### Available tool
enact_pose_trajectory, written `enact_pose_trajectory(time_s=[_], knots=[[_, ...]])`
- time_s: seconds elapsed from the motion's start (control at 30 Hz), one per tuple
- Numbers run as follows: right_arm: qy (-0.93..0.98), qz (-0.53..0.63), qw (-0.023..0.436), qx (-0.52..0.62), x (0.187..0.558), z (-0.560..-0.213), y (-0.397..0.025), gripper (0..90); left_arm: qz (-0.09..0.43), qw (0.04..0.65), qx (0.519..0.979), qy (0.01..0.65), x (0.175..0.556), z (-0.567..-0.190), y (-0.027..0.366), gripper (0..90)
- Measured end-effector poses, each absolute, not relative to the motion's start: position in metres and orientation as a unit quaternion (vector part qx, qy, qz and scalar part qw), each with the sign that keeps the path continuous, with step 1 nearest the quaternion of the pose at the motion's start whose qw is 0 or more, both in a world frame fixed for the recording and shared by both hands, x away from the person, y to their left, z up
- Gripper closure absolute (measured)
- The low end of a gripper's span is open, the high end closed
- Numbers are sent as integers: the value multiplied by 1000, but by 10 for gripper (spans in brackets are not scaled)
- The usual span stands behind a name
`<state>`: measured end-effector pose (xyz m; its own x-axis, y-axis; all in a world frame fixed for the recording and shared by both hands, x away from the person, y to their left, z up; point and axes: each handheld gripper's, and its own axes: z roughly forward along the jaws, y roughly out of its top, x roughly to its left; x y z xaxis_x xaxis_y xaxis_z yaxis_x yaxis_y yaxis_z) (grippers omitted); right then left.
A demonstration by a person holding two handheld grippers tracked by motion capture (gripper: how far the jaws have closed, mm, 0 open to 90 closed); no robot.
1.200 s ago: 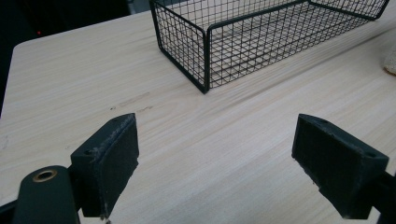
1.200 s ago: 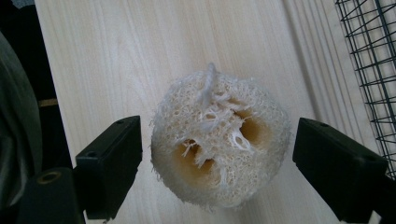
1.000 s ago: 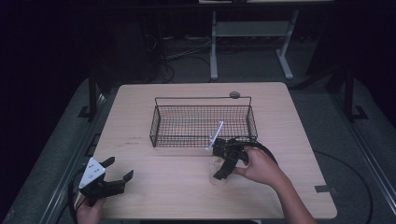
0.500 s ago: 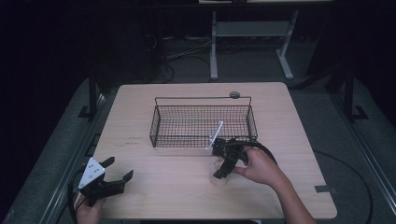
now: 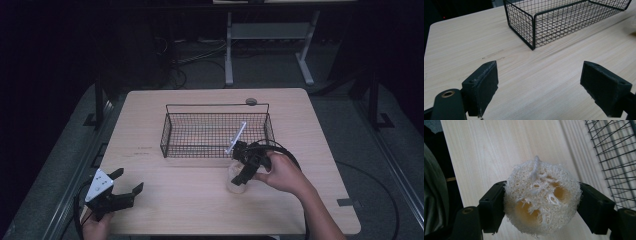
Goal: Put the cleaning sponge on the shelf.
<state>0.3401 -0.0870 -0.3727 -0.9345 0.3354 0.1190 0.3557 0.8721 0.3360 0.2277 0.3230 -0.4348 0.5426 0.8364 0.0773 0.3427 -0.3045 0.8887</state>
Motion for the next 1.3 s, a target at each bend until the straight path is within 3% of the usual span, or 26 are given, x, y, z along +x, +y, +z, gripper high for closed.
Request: enact_pose_trajectory(time_s=[0.73, 1.3], knots=[[-962, -190, 34, -193, 365, -342, -98, 277, 278, 443, 757, 390, 228, -435, 325, 139], [-962, -187, 7, -198, 383, -314, -99, 277, 278, 445, 756, 392, 229, -435, 326, 140]])
